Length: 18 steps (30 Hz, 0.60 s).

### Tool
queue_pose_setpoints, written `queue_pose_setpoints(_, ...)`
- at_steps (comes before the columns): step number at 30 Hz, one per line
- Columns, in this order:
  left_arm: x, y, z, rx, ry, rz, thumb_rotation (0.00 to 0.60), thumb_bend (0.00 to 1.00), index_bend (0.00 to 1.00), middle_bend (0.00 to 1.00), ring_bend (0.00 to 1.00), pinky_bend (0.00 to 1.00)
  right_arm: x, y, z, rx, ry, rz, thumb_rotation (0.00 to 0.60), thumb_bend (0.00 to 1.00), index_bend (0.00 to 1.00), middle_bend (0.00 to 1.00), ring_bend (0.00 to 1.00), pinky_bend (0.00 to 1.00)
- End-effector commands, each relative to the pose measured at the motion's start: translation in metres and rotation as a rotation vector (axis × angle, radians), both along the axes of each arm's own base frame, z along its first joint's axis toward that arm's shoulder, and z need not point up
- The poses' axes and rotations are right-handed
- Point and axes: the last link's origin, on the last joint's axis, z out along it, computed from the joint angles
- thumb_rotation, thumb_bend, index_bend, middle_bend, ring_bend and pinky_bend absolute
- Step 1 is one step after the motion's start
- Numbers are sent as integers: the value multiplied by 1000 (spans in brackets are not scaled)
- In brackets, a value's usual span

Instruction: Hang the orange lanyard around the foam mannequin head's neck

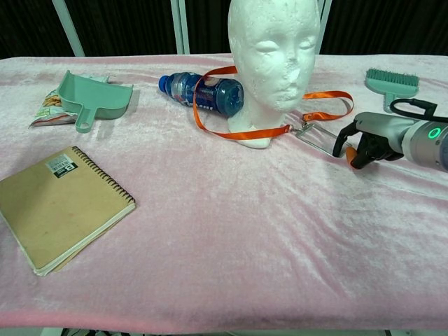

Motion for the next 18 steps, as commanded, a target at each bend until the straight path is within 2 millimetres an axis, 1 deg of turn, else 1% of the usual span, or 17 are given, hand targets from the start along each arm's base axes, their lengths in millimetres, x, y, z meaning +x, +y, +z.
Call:
queue_pose_setpoints(1,0,0,0,0,1,1,600,72,218,121,0,0,-1,3,0,8,5,3,600,710,414,1000,999,972)
queue_pose_setpoints(18,1,-2,1,7,7,-1,600,72,220,121,0,0,-4,22,4,43,5,30,600,715,431,1000,1000,972)
